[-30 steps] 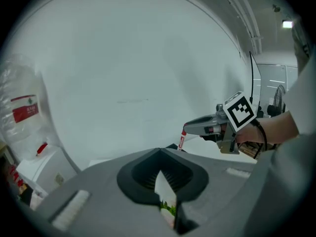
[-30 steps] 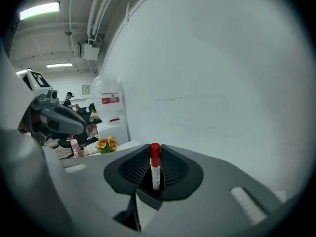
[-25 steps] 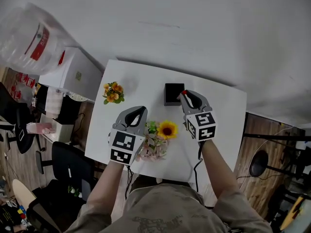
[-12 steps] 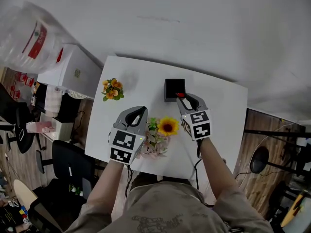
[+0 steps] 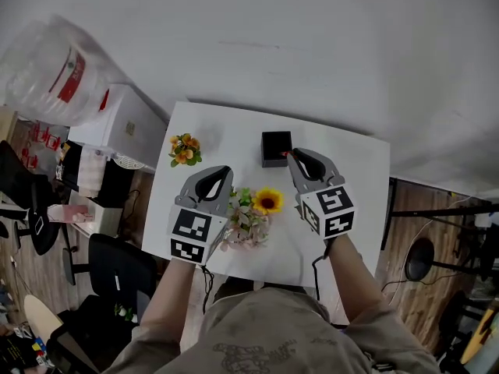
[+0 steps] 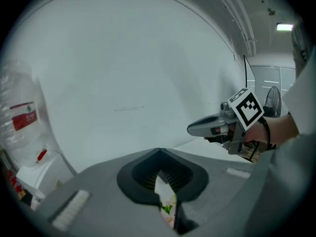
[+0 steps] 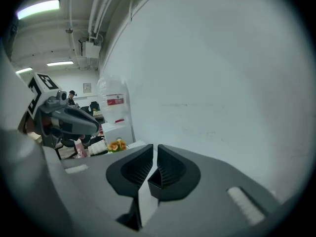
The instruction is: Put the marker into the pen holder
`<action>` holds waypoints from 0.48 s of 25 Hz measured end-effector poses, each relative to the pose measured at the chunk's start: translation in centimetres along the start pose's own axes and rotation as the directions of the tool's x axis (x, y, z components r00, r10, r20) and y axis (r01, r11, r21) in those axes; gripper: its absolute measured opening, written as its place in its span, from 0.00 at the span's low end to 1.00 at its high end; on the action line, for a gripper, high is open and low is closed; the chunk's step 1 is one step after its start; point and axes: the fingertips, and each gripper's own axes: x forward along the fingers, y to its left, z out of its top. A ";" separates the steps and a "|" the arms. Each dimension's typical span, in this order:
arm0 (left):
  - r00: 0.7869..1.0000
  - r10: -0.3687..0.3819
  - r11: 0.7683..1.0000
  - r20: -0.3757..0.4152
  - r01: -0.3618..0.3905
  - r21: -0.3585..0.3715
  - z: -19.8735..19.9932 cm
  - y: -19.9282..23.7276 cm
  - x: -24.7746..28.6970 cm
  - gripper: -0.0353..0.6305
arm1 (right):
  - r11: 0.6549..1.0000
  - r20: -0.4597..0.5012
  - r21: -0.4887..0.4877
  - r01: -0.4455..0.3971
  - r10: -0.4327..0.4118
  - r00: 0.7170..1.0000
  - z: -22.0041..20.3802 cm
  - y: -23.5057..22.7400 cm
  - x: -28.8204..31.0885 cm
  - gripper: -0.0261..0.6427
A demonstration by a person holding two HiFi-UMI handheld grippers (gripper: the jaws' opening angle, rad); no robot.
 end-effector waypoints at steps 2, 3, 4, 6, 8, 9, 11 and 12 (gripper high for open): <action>0.999 0.011 1.000 0.035 -0.011 0.013 1.5 0.0 -1.3 0.05 | 1.000 0.052 -0.013 -0.009 0.009 0.999 2.3 0.7 -1.7 0.09; 0.999 0.017 1.000 0.050 -0.018 0.021 2.2 0.0 -2.0 0.05 | 1.000 0.076 -0.023 -0.011 0.013 0.997 3.4 1.1 -2.5 0.08; 0.998 0.021 0.999 0.066 -0.023 0.030 2.8 -0.1 -2.7 0.05 | 0.999 0.098 -0.032 -0.013 0.017 0.995 4.4 1.6 -3.4 0.08; 0.994 0.023 0.998 0.105 -0.028 0.048 4.2 -0.3 -4.1 0.05 | 0.999 0.139 -0.046 -0.020 0.026 0.990 6.3 2.5 -5.2 0.08; 0.989 0.024 0.997 0.146 -0.035 0.068 5.4 -0.4 -5.5 0.05 | 0.998 0.181 -0.046 -0.037 0.044 0.983 8.0 3.5 -7.0 0.08; 0.987 0.027 0.996 0.160 -0.040 0.077 5.9 -0.5 -6.2 0.05 | 0.998 0.202 -0.047 -0.046 0.055 0.978 8.8 4.0 -7.9 0.08; 0.982 0.036 0.994 0.185 -0.054 0.092 6.9 -0.6 -7.6 0.05 | 0.996 0.242 -0.062 -0.057 0.070 0.968 10.4 5.0 -9.7 0.08; 0.979 0.040 0.993 0.199 -0.061 0.099 7.4 -0.7 -8.4 0.05 | 0.996 0.260 -0.074 -0.056 0.074 0.963 11.0 5.5 -10.6 0.08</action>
